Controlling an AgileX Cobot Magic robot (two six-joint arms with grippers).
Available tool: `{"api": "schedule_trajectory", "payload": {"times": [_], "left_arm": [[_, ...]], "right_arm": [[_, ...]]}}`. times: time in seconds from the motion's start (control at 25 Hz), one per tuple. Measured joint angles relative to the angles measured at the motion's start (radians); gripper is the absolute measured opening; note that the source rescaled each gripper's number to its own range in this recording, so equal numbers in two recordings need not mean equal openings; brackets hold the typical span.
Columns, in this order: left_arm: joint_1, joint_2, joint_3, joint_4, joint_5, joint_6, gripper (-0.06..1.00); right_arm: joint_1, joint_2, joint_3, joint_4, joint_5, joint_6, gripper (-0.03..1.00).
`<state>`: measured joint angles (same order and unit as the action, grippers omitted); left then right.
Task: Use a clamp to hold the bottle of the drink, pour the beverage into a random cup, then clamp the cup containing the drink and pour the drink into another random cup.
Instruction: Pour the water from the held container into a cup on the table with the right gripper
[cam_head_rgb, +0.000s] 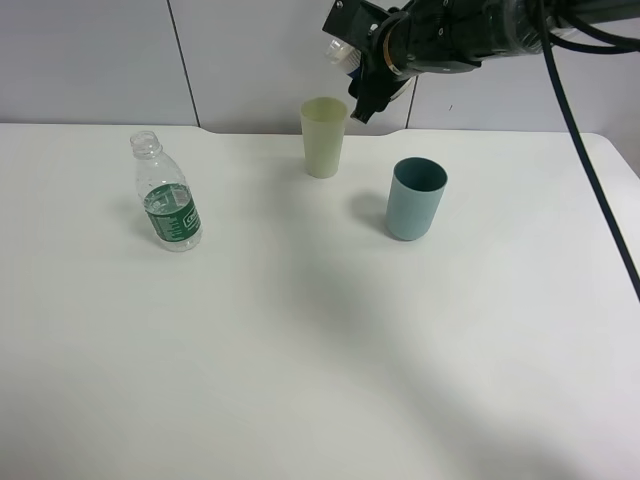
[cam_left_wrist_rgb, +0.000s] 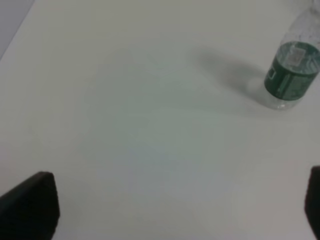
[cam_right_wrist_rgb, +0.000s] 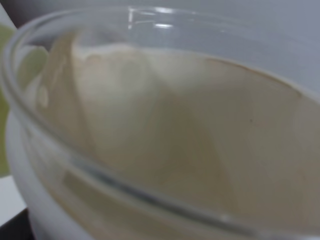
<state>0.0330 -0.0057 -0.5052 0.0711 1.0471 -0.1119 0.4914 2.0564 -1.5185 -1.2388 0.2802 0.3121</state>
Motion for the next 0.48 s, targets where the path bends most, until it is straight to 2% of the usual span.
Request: {"api": "schedule_trajectory", "payload": {"times": [0.2, 0.48], "left_arm": [[0.0, 0.0, 0.0, 0.0, 0.0, 0.0, 1.0], [0.0, 0.0, 0.0, 0.0, 0.0, 0.0, 1.0]], "right_arm": [[0.0, 0.0, 0.0, -0.02, 0.018, -0.06, 0.01], [0.0, 0.0, 0.0, -0.055, 0.03, -0.071, 0.01]]}}
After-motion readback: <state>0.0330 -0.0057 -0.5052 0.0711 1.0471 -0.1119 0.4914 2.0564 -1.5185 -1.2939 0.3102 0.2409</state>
